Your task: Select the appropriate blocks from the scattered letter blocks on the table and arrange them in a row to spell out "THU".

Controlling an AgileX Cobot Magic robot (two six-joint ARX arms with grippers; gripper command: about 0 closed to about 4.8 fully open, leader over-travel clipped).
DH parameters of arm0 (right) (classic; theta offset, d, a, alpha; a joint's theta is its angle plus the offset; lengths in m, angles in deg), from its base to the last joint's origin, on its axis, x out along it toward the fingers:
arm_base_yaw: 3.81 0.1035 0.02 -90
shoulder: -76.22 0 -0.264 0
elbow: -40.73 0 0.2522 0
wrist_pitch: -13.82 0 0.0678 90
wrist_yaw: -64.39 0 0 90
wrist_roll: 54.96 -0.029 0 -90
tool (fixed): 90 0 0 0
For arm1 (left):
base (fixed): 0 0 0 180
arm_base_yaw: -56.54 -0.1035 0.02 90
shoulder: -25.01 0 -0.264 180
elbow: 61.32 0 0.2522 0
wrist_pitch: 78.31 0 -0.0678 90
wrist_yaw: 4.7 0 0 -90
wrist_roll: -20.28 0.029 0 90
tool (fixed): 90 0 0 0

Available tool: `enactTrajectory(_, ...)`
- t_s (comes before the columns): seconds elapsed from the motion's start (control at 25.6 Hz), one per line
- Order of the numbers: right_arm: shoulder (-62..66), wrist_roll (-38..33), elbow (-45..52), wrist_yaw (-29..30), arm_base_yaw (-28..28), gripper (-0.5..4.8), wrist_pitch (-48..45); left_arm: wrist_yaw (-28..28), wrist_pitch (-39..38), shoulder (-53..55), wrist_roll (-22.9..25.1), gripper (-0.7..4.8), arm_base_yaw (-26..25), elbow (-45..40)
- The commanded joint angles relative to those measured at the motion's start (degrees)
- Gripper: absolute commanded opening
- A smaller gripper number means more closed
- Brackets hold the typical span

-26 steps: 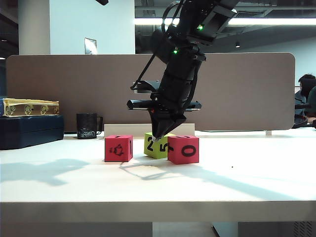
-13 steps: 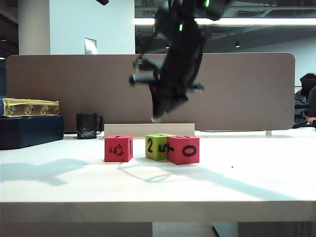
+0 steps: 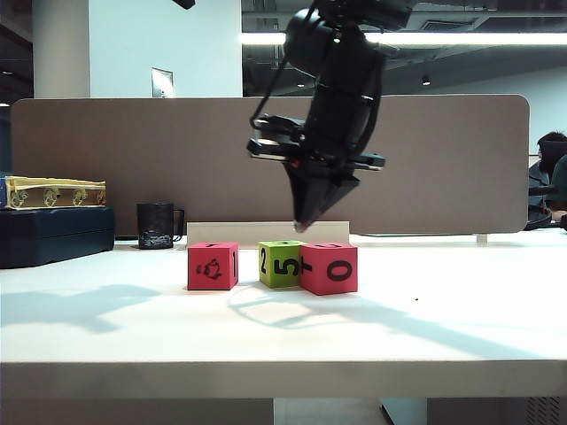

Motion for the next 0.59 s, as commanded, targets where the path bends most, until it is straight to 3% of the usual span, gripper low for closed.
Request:
enactTrajectory(0.04,0.92,0.15,-0.13,-0.20,-0.26,-0.05,-0.07,0.09,0.50,-0.28,0.33,-0.06,0.09,0.33)
enactTrajectory(0.43,4.68,0.15,-0.13,-0.44,-0.26,-0.05,-1.51,0.09,-0.20,-0.28,0.33,-0.06,0.09,0.33)
enactTrajectory(0.59,4.85,0.15,-0.15,-3.04,-0.37,-0.05,-4.09,0.09,-0.37,-0.28,0.33,-0.06,0.09,0.33)
